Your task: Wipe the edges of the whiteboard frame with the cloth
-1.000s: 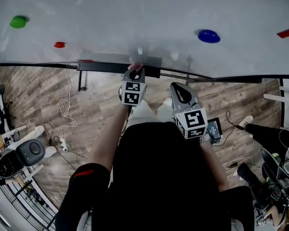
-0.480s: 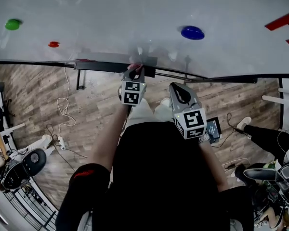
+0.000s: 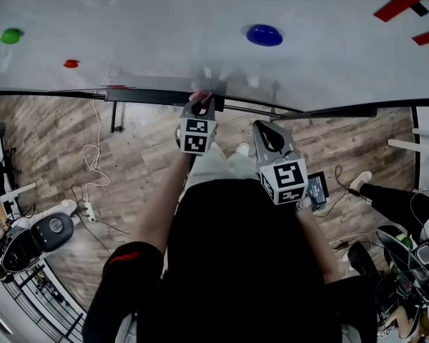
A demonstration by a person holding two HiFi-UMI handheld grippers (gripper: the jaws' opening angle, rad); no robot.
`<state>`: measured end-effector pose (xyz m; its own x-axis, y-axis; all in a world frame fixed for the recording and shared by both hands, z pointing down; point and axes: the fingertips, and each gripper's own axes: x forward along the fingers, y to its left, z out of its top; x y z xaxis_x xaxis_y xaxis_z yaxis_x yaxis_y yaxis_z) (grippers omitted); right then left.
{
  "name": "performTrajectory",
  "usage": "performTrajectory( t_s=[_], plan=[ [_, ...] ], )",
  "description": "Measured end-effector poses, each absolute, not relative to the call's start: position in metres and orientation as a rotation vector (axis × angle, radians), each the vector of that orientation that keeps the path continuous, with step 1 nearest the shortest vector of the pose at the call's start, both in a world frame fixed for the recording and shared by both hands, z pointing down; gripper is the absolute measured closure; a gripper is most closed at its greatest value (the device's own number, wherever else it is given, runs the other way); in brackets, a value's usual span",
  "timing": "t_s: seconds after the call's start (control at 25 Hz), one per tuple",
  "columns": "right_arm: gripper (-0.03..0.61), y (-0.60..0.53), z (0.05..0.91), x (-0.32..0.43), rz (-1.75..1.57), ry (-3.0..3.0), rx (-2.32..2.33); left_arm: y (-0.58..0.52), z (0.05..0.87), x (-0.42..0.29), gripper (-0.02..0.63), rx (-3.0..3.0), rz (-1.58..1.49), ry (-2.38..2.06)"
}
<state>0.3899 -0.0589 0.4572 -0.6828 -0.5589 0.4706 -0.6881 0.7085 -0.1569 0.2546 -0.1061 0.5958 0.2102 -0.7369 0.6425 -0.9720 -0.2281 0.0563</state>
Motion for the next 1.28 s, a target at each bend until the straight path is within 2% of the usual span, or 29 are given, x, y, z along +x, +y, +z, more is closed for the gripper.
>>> performTrajectory(
  t_s=[0.72,1.28],
  plan=[
    [0.577,-0.052,0.462,0.396,0.455,-2.5,0.989,-0.108,0.595,0.269,0.597,2.069,0.697,-1.549],
    [0.577,-0.05,0.439,0.382,0.477,-2.417,1.226,-0.107,0.598,0.277,0.597,2.119,0.682,-1.45]
  ],
)
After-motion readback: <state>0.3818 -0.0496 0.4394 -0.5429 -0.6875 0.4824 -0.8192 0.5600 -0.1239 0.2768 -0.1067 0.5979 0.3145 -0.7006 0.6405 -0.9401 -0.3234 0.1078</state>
